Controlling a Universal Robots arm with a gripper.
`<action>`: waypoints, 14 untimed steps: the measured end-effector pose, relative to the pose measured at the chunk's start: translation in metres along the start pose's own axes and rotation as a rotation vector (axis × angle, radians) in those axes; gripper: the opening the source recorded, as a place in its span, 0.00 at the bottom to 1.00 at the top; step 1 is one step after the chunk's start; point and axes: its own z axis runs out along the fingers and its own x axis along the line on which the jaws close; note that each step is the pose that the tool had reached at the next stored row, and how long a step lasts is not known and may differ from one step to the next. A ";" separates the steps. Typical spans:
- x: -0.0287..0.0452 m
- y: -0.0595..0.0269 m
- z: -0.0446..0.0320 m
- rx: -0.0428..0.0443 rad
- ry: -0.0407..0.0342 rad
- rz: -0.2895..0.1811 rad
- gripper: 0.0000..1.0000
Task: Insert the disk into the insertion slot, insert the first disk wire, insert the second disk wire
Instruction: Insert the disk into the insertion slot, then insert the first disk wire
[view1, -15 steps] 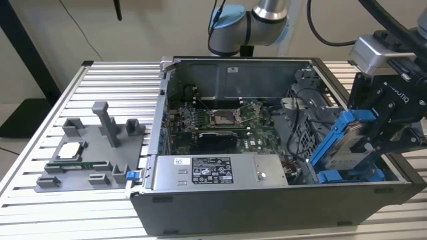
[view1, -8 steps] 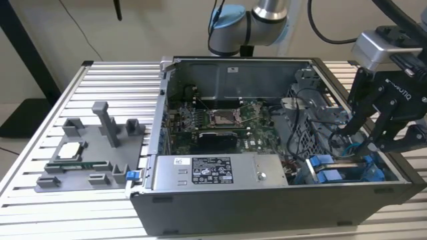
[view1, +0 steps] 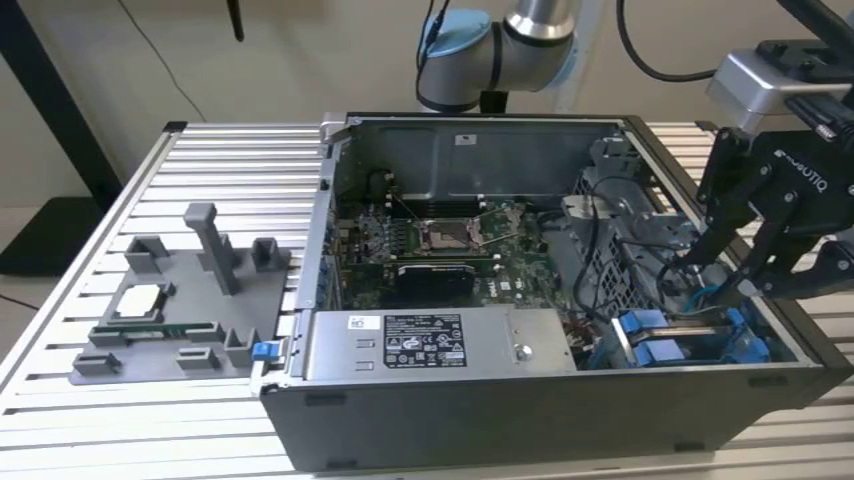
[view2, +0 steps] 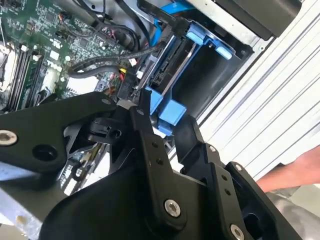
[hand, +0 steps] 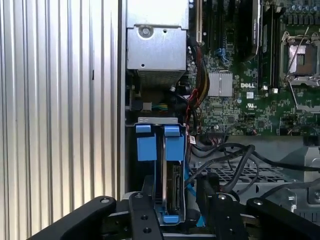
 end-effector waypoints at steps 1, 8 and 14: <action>-0.0012 0.0000 0.0001 0.0028 -0.0022 0.000 1.00; -0.0139 0.0003 0.0009 0.0210 -0.0187 -0.002 1.00; -0.0171 0.0031 0.0046 0.0291 -0.0207 -0.028 1.00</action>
